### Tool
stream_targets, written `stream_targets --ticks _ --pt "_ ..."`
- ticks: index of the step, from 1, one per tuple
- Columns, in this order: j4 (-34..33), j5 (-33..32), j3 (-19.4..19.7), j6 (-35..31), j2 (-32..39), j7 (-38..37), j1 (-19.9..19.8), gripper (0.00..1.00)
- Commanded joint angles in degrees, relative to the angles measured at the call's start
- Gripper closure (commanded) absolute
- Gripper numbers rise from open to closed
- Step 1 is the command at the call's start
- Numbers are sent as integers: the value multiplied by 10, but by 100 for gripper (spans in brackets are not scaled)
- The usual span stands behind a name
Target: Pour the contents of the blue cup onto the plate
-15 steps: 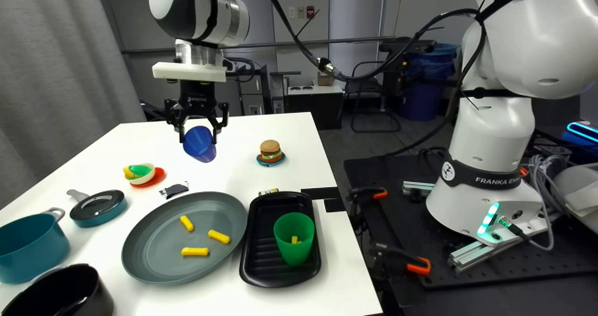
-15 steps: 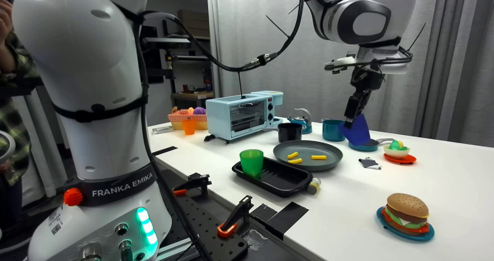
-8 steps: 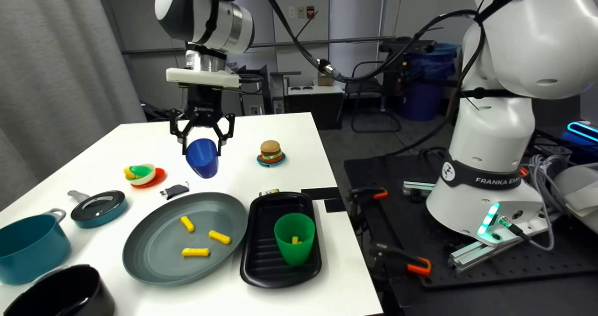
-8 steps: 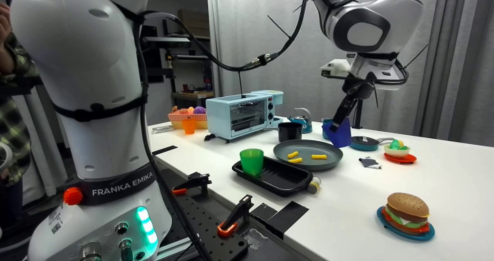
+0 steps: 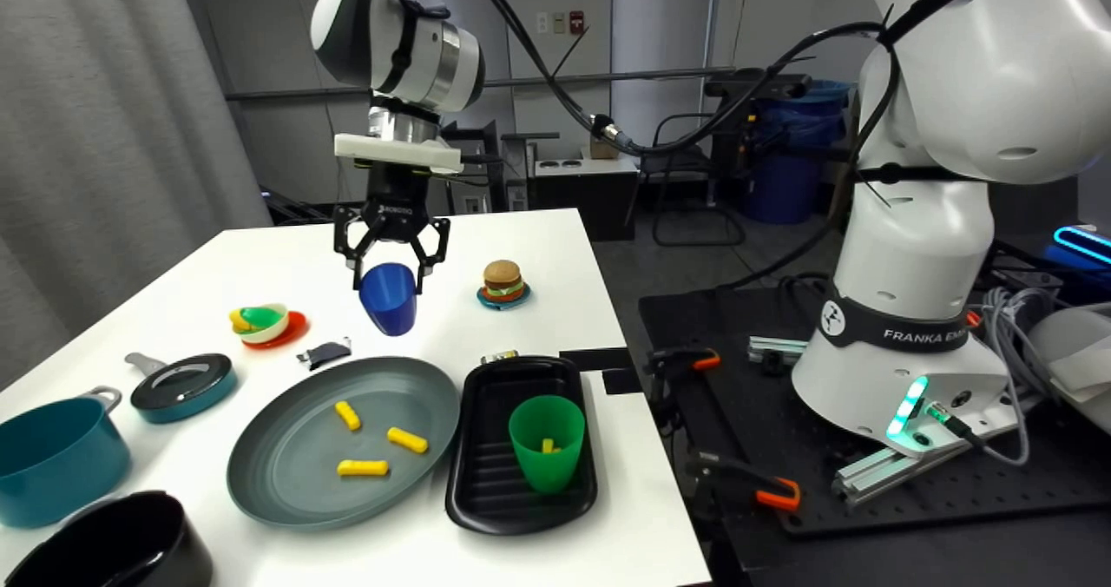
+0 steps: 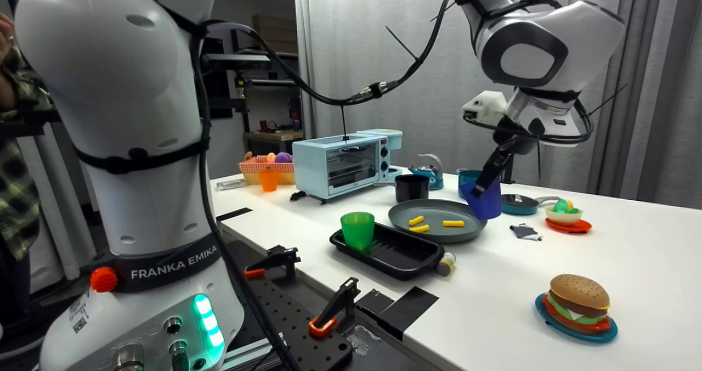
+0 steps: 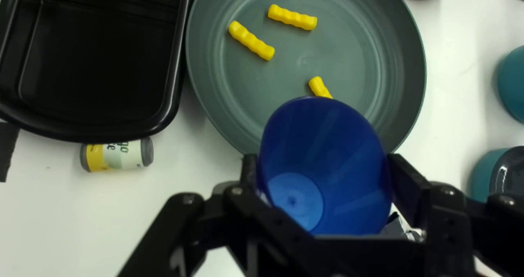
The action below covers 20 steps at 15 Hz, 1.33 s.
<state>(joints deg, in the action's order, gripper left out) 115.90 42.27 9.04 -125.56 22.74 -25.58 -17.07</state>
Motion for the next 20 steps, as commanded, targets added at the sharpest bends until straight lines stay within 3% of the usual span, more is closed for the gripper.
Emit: stream_targets --ticks 1,20 --pt "-3 32 13 21 7 30 -9 48" --pt "-14 121 30 78 73 94 -44 48"
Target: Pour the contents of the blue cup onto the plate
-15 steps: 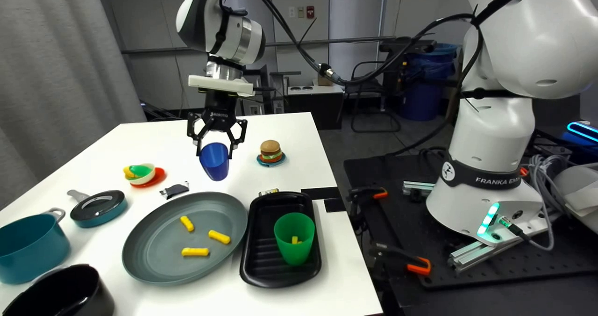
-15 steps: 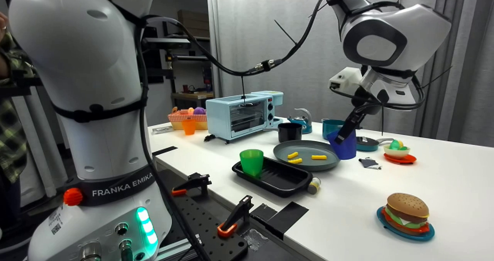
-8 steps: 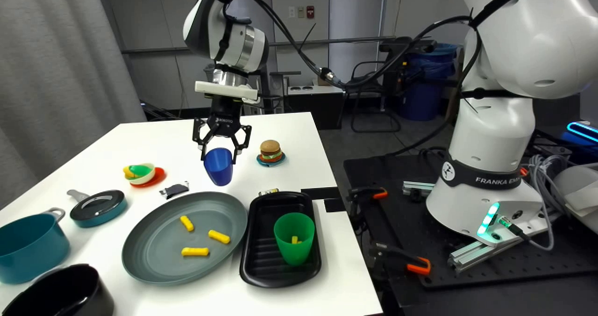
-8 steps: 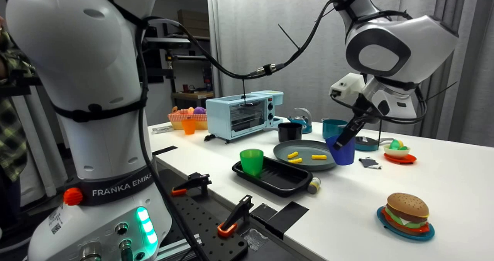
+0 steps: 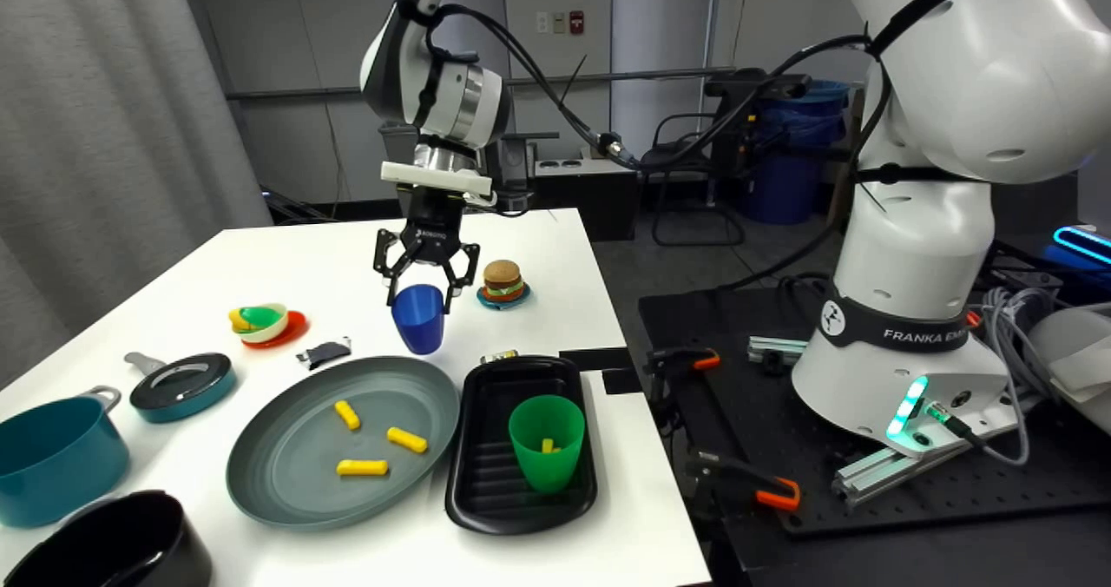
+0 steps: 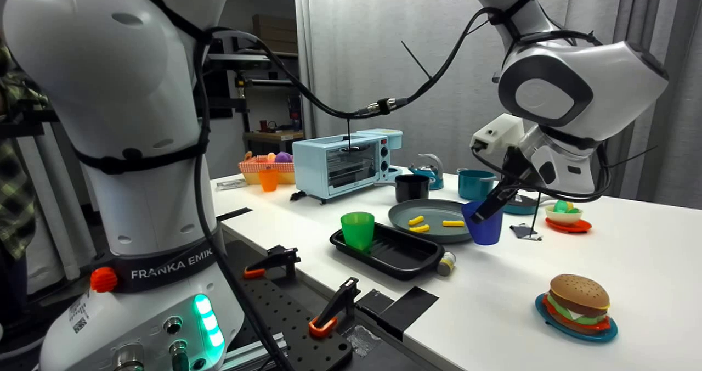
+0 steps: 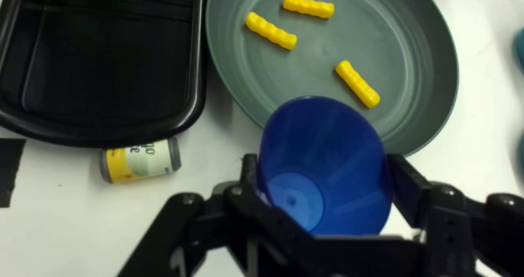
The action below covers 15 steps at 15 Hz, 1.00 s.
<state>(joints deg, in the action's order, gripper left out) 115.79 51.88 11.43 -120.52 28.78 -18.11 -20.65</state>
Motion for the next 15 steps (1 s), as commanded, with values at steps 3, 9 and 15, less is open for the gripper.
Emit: stream_targets --ticks 3,9,15 --pt "-14 26 9 31 20 19 -10 48" --pt "-15 25 9 31 28 18 -11 48" --pt "-15 25 9 35 29 19 -11 4"
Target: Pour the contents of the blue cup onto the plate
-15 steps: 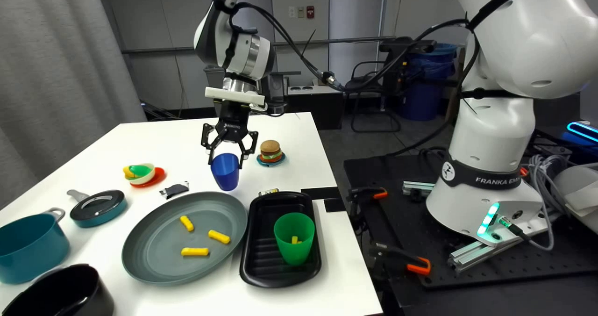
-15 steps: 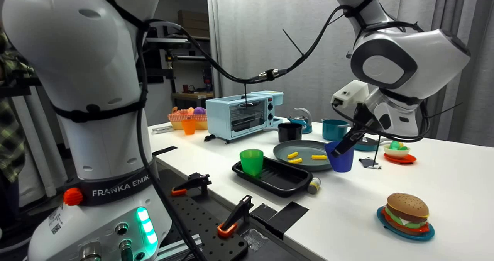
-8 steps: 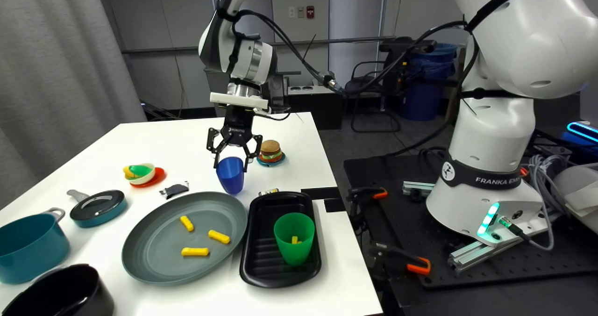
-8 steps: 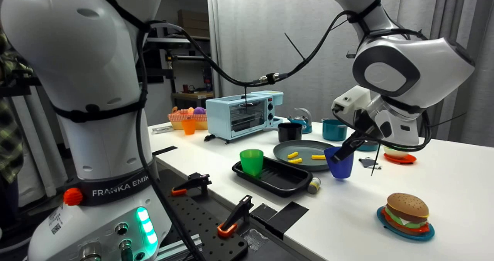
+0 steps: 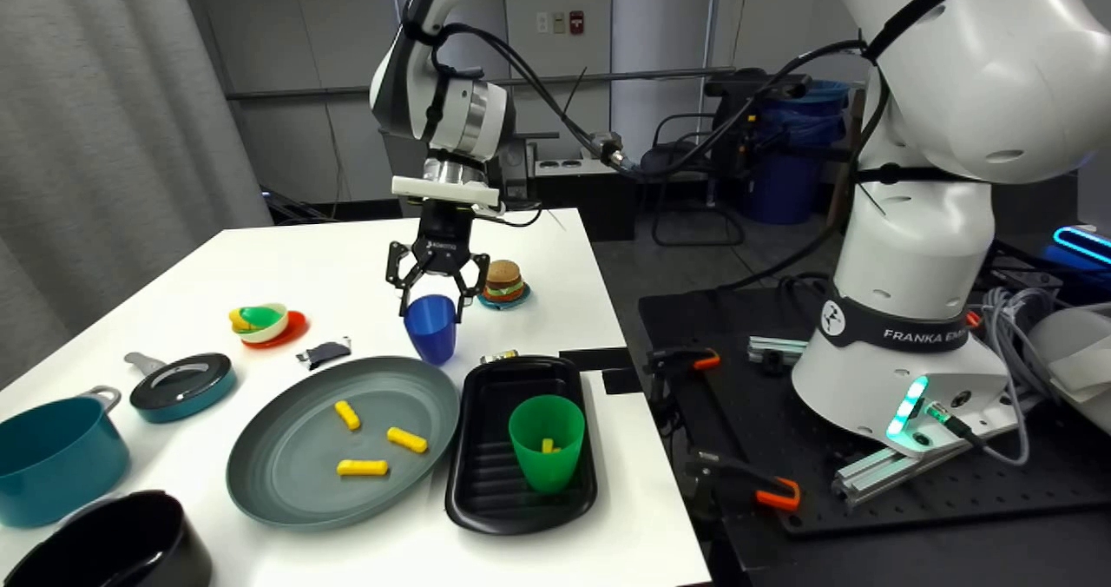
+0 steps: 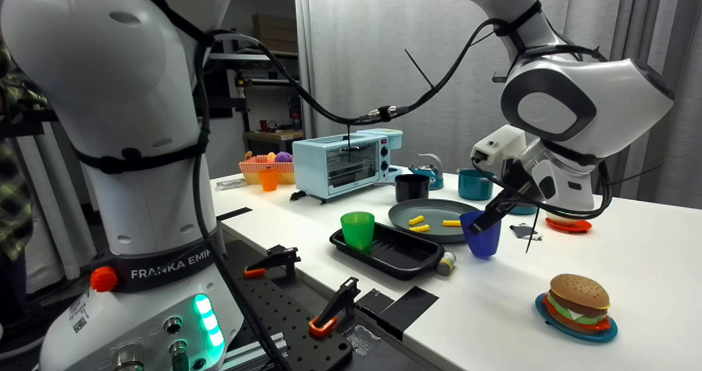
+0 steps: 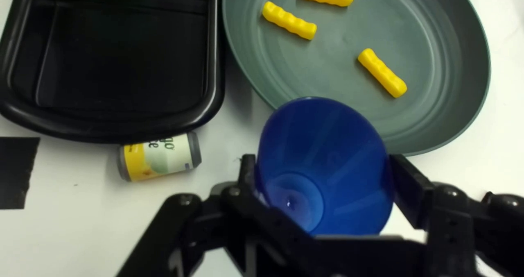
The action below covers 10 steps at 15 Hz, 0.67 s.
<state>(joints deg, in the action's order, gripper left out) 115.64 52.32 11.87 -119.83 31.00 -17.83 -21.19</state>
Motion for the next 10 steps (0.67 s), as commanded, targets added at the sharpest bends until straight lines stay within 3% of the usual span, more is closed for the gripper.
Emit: stream_targets --ticks 1,10 --pt "-13 21 4 29 7 15 -6 0" --pt "-8 21 5 31 2 19 -5 0"
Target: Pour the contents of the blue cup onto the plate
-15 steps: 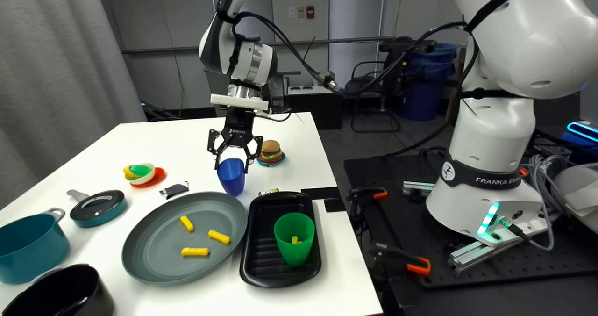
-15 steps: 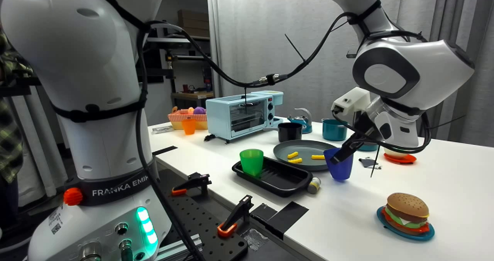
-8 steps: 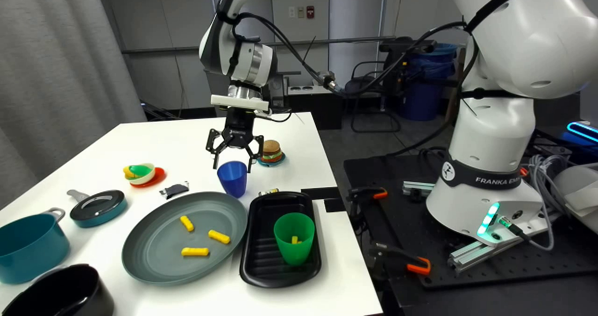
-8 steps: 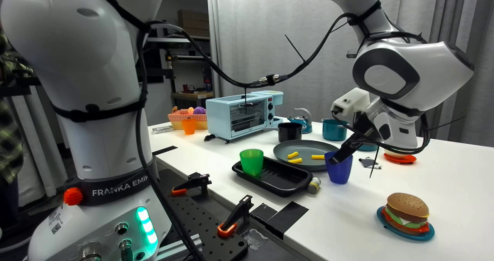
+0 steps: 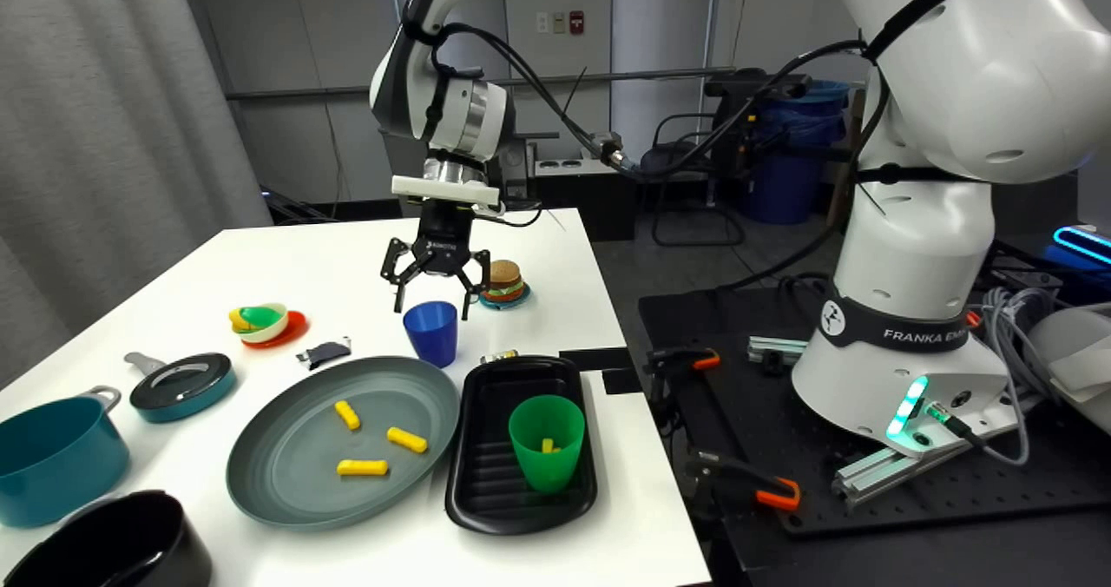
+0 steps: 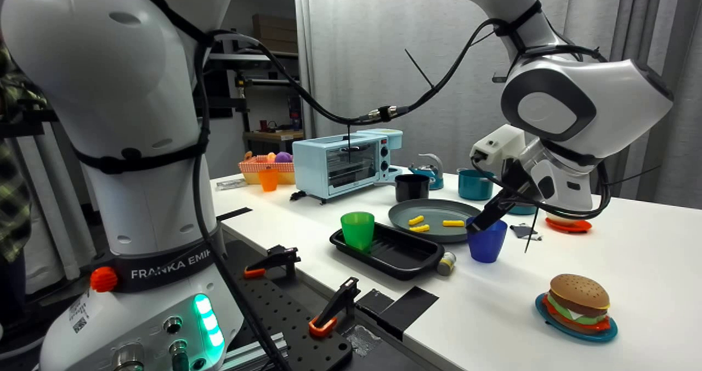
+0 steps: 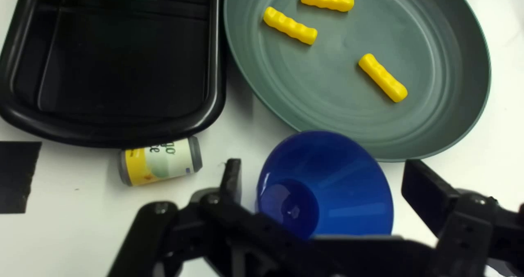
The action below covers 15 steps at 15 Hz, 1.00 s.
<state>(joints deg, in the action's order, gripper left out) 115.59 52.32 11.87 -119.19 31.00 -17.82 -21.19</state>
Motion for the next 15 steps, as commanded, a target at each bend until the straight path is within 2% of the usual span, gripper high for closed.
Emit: stream_targets --ticks 1,9,15 --pt "-4 21 6 23 -2 20 -5 0" --pt "48 13 13 1 -46 35 7 0" --pt "109 -11 21 -26 -98 23 39 0"
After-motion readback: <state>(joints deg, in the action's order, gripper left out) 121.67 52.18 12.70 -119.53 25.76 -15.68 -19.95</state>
